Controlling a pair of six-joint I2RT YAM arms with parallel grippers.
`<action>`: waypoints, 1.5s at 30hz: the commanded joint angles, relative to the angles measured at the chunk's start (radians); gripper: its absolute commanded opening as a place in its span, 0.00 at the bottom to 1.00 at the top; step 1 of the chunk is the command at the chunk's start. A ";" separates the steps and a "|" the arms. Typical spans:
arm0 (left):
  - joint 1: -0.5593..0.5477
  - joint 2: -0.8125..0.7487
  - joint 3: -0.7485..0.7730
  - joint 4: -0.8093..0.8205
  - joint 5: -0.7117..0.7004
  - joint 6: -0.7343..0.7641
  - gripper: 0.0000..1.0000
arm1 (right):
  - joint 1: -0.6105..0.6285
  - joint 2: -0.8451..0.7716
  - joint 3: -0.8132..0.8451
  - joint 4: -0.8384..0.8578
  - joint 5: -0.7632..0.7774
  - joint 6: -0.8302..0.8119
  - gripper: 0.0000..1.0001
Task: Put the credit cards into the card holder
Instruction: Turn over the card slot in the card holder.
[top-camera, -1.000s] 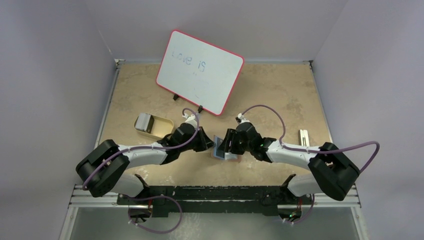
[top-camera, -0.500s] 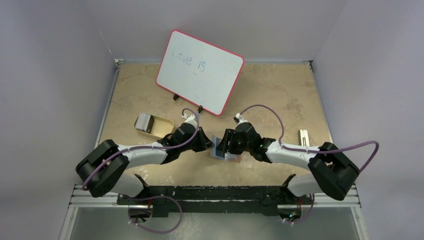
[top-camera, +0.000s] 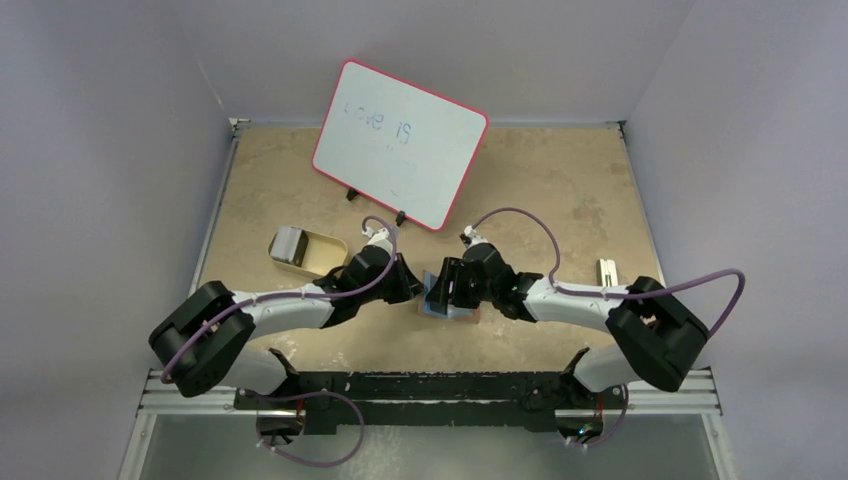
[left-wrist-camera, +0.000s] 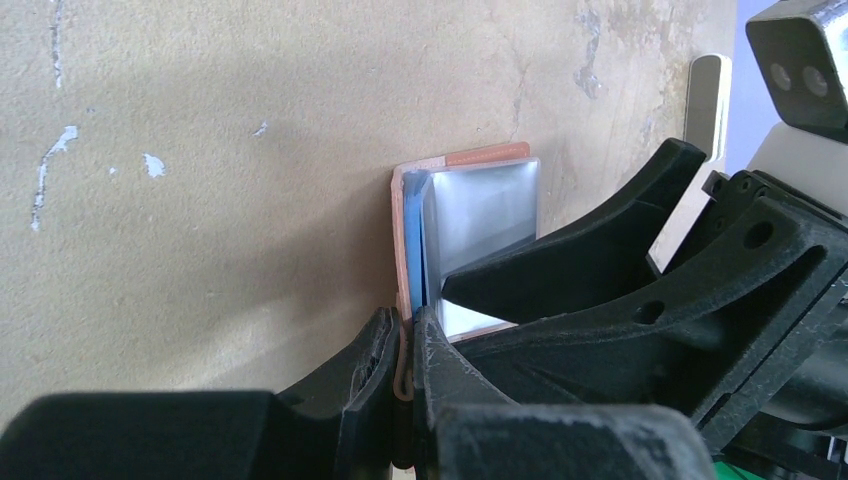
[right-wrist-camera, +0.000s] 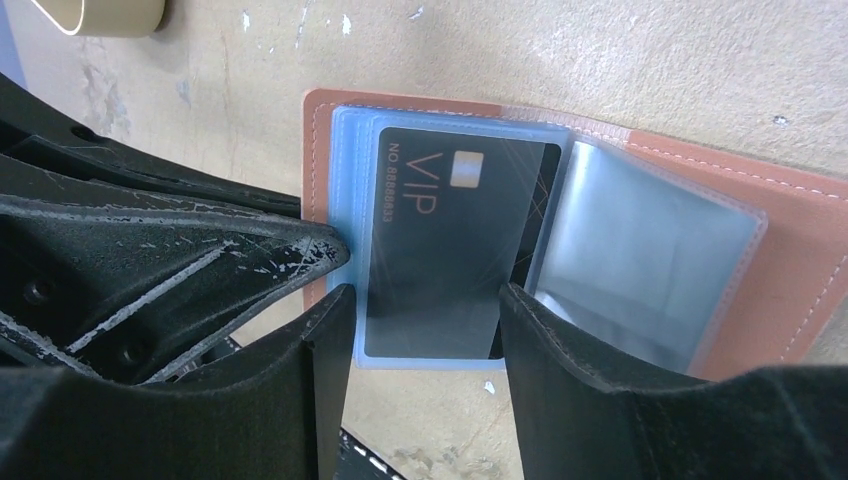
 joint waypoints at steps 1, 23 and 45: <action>0.000 -0.051 0.039 0.010 -0.021 0.030 0.00 | 0.009 0.002 0.058 -0.079 0.070 -0.005 0.55; -0.001 -0.043 0.024 -0.010 -0.037 0.053 0.00 | 0.011 -0.094 0.114 -0.358 0.257 -0.025 0.63; 0.000 -0.008 0.002 0.034 -0.030 0.058 0.00 | 0.048 -0.020 0.223 -0.385 0.288 -0.088 0.70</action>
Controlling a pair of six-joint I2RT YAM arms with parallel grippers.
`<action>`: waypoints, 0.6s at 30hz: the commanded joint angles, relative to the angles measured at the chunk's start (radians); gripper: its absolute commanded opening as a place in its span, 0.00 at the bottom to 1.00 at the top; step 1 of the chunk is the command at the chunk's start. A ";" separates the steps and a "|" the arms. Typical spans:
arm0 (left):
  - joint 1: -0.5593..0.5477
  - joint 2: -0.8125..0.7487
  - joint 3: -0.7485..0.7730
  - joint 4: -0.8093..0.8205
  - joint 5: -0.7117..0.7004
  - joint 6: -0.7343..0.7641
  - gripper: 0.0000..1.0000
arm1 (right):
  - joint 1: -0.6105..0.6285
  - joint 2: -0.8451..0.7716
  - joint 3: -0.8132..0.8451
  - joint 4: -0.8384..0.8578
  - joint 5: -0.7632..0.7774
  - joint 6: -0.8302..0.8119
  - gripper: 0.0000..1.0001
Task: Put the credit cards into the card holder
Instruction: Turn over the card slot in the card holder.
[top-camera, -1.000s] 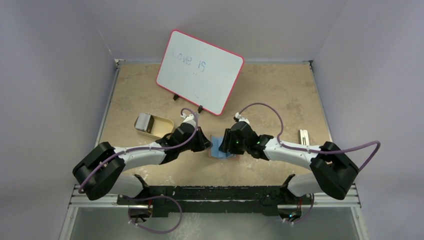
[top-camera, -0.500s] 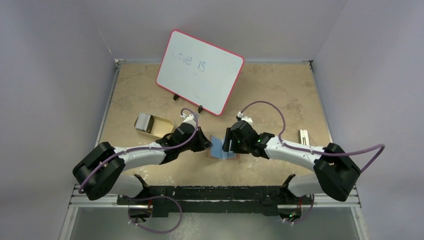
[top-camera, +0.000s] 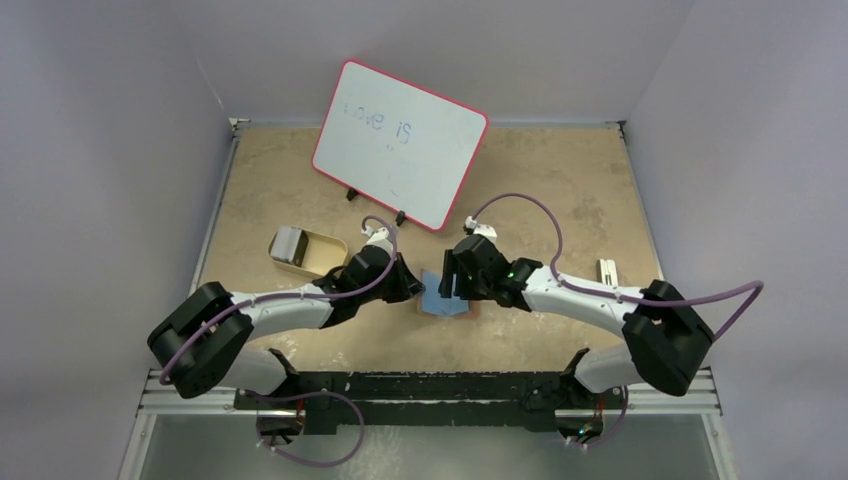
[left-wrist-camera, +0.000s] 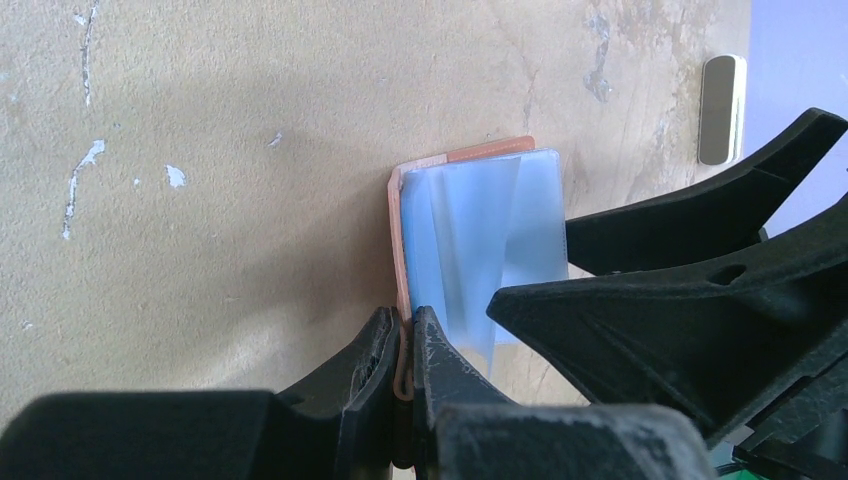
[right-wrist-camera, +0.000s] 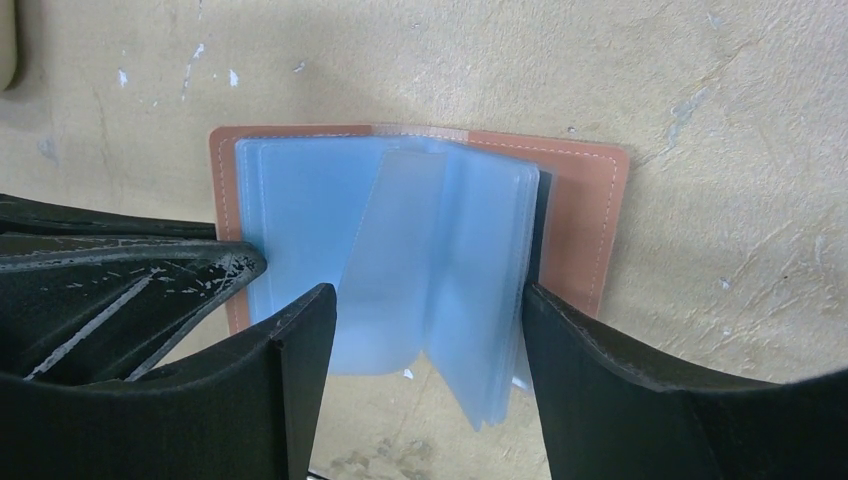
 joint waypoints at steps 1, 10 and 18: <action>-0.001 0.004 0.001 0.050 -0.004 0.023 0.00 | 0.020 0.021 0.050 -0.005 0.028 -0.015 0.70; 0.000 -0.001 -0.001 0.041 -0.007 0.027 0.00 | 0.039 0.039 0.104 -0.095 0.097 -0.001 0.70; -0.001 0.000 -0.004 0.037 -0.010 0.028 0.00 | 0.041 0.020 0.103 -0.108 0.101 0.001 0.70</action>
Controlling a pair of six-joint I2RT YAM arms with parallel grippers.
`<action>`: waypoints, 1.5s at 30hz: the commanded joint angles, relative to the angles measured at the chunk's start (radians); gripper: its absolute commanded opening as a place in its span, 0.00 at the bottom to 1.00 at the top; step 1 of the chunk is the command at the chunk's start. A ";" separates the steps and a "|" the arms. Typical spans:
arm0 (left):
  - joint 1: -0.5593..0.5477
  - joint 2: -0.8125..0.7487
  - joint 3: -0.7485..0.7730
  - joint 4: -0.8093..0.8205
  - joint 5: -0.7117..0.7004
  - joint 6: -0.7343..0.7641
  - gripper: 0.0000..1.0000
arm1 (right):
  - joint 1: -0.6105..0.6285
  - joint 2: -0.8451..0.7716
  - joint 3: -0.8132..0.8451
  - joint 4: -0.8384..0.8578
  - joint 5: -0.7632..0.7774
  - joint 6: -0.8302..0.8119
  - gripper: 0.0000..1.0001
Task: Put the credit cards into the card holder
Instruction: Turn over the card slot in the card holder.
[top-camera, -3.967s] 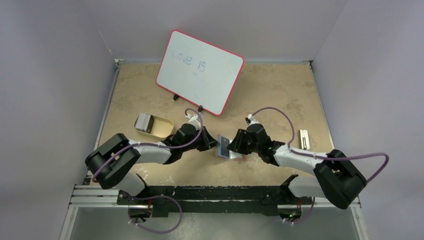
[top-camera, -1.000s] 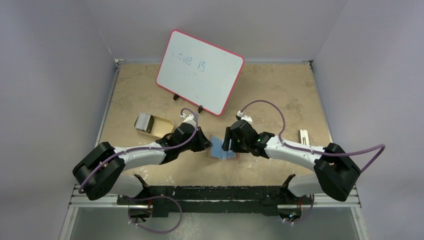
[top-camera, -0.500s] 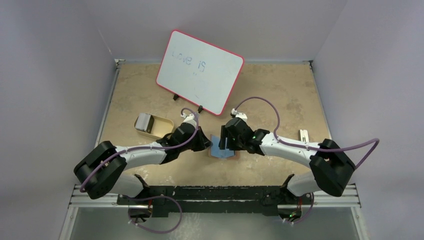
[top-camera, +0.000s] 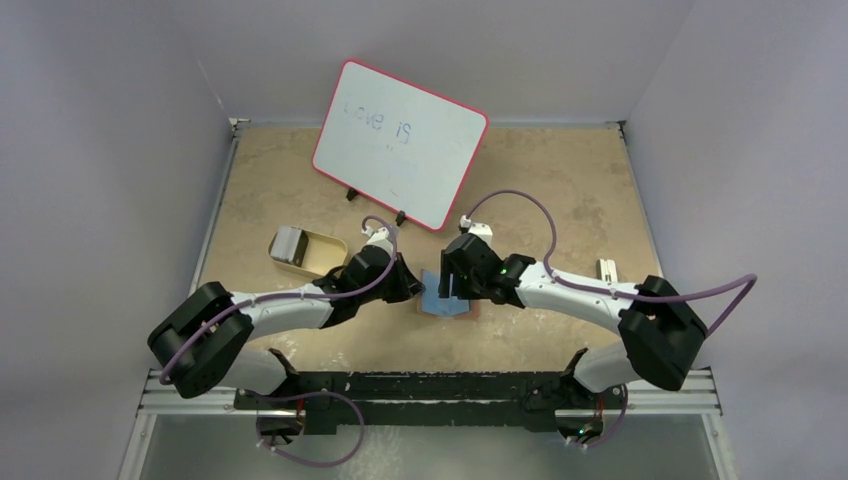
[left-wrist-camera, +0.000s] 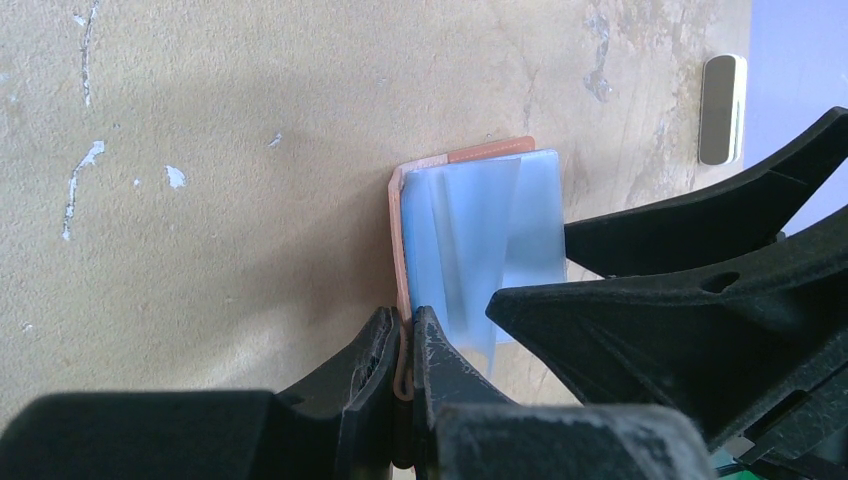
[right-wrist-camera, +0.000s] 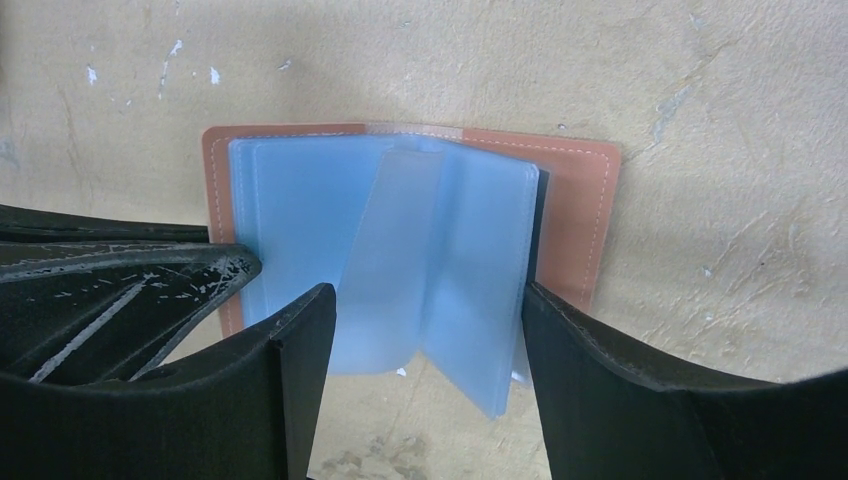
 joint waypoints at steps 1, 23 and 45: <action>0.000 -0.002 -0.001 0.034 -0.009 0.026 0.00 | 0.008 -0.026 0.031 -0.021 0.038 0.004 0.69; -0.001 -0.004 -0.001 0.032 -0.011 0.025 0.00 | 0.028 0.010 0.070 -0.076 0.094 0.016 0.65; -0.001 0.041 -0.034 0.042 -0.034 0.049 0.00 | 0.019 0.007 -0.052 0.050 0.031 0.046 0.79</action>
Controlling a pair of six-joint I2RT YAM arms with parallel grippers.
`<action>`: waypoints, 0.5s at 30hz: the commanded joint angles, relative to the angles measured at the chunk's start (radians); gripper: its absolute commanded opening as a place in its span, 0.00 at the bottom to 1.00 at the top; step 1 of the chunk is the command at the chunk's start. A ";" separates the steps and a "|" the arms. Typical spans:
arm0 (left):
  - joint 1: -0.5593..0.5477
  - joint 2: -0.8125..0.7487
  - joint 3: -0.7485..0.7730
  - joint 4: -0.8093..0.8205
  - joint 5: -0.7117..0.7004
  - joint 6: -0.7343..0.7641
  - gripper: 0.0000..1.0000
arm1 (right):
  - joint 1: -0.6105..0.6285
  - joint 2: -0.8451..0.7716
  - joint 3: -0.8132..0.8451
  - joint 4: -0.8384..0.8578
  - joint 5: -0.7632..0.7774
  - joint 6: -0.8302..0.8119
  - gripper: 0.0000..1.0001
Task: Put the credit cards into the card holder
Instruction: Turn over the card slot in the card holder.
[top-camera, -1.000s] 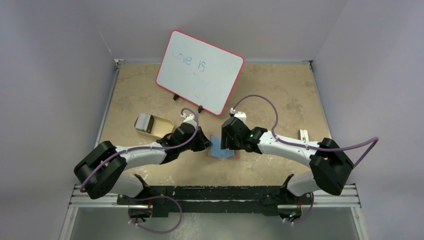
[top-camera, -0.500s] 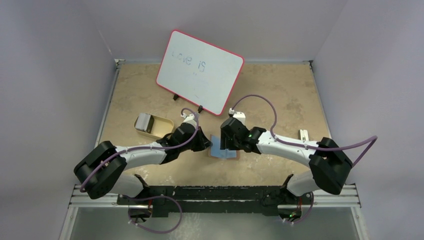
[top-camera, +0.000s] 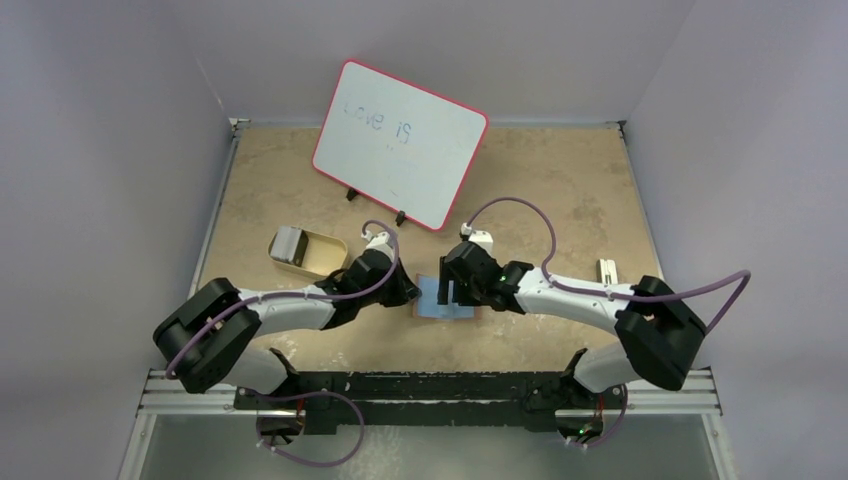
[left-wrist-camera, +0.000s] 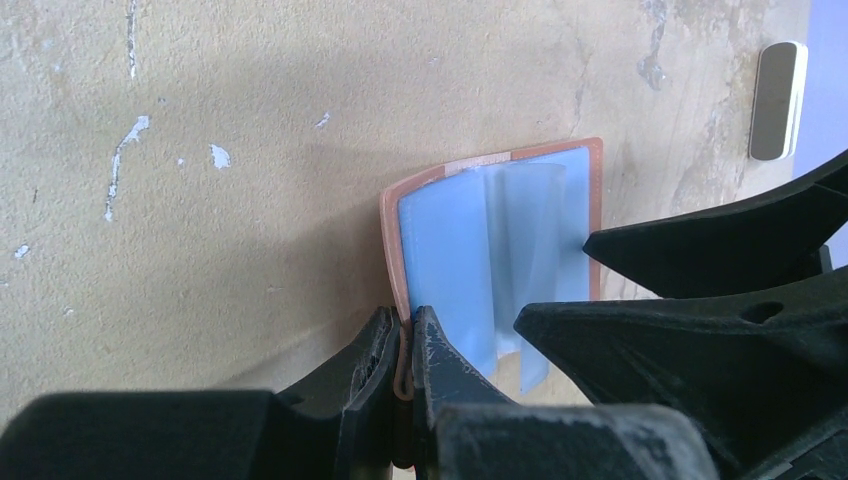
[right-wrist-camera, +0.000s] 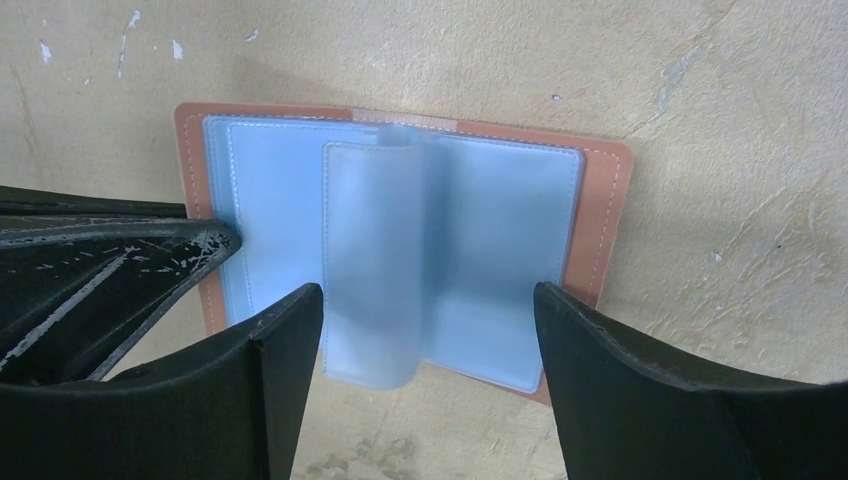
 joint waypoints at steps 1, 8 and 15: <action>-0.001 0.012 -0.012 0.034 -0.020 0.035 0.00 | -0.005 0.006 0.000 0.019 0.021 0.015 0.80; -0.001 0.036 0.006 0.041 -0.015 0.028 0.00 | -0.004 -0.036 -0.026 0.194 -0.117 -0.061 0.72; 0.000 0.044 0.006 0.087 0.015 -0.026 0.07 | -0.005 -0.048 -0.102 0.392 -0.278 -0.055 0.65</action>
